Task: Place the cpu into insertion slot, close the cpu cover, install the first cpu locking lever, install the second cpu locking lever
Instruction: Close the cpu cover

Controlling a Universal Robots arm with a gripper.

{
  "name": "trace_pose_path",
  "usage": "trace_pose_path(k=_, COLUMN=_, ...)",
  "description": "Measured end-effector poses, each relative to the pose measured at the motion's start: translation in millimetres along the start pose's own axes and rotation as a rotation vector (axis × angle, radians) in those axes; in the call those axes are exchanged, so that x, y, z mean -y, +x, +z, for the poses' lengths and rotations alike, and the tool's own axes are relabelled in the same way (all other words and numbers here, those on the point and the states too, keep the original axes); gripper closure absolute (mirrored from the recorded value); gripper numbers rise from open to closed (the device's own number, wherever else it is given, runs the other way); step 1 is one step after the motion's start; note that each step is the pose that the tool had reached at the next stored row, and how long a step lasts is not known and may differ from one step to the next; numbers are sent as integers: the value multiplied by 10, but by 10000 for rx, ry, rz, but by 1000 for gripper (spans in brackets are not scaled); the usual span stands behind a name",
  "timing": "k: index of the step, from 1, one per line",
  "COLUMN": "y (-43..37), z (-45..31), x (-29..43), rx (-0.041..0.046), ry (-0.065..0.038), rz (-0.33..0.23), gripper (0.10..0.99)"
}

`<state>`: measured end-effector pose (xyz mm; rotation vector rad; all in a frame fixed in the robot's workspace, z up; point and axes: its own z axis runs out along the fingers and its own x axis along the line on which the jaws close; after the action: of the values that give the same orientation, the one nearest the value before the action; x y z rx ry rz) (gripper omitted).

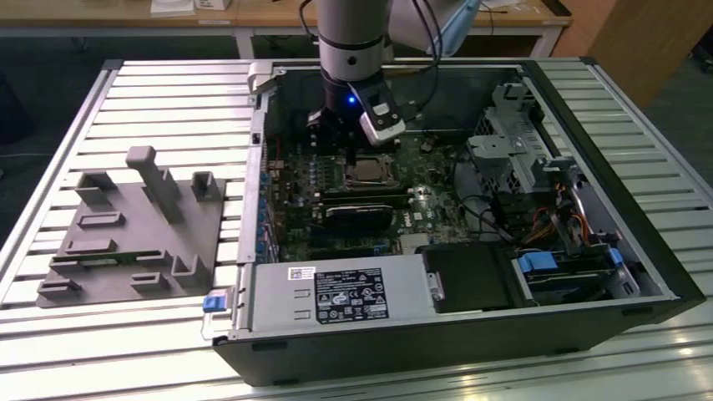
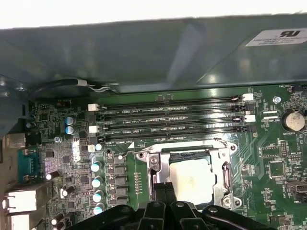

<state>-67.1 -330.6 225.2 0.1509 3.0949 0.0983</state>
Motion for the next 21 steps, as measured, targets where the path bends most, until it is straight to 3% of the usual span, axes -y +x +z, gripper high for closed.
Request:
trace_pose_path(k=6, y=-6, z=-89, x=-5, rx=1, ry=-3, rz=-3, gripper=980)
trace_pose_path(k=21, y=-14, z=-65, x=17, rx=1, ry=-3, rz=1, gripper=980)
